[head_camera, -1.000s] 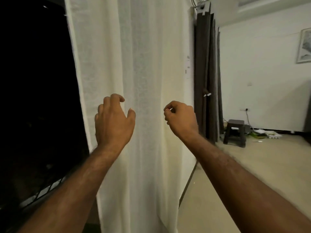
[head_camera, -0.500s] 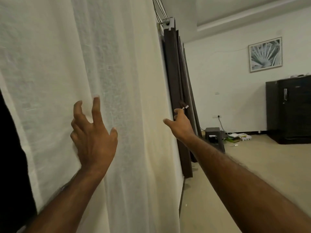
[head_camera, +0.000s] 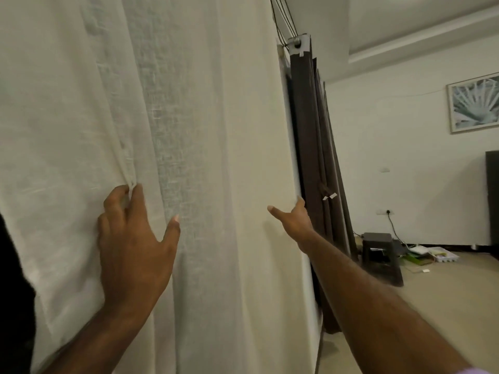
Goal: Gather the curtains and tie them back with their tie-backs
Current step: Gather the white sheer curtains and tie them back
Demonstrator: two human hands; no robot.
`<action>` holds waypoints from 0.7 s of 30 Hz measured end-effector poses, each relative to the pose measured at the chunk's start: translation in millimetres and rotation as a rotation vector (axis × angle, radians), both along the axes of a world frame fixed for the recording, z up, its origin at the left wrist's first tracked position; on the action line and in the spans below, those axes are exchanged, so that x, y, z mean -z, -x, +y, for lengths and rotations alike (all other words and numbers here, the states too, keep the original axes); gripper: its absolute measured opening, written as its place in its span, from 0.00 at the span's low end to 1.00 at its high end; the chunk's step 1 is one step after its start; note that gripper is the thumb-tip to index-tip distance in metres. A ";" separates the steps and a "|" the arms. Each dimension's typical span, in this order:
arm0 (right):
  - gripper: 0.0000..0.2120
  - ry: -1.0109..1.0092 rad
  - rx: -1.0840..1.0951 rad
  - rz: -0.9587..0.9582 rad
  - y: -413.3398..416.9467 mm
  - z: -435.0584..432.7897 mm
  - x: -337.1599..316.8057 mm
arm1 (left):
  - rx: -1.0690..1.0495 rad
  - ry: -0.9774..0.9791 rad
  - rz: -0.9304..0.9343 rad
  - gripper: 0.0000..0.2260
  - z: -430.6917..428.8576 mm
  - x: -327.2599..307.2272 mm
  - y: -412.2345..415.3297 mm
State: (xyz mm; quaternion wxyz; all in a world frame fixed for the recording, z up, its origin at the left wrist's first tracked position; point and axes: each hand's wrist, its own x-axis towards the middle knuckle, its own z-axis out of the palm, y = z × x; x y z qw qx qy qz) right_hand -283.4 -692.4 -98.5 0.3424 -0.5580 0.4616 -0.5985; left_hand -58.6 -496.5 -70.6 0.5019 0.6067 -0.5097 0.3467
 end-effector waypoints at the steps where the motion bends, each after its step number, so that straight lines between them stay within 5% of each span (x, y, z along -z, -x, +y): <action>1: 0.46 0.011 -0.013 -0.013 -0.9 -9.6 -1.0 | -0.015 0.014 0.002 0.33 -6.2 -0.3 0.9; 5: 0.22 0.090 -0.015 0.003 -12.8 -42.9 -11.1 | -0.089 0.019 0.034 0.41 -32.3 -3.3 11.5; 10: 0.19 0.190 -0.090 0.008 -42.4 -40.8 -33.8 | -0.135 -0.055 0.082 0.51 -57.1 -12.2 30.2; 18: 0.18 0.304 -0.159 -0.093 -49.7 -8.2 -72.0 | 0.115 -0.025 0.098 0.35 -56.7 -24.1 16.3; 21: 0.15 0.385 -0.111 0.007 -56.8 22.1 -93.3 | 0.161 -0.039 0.098 0.31 -33.8 -27.5 9.0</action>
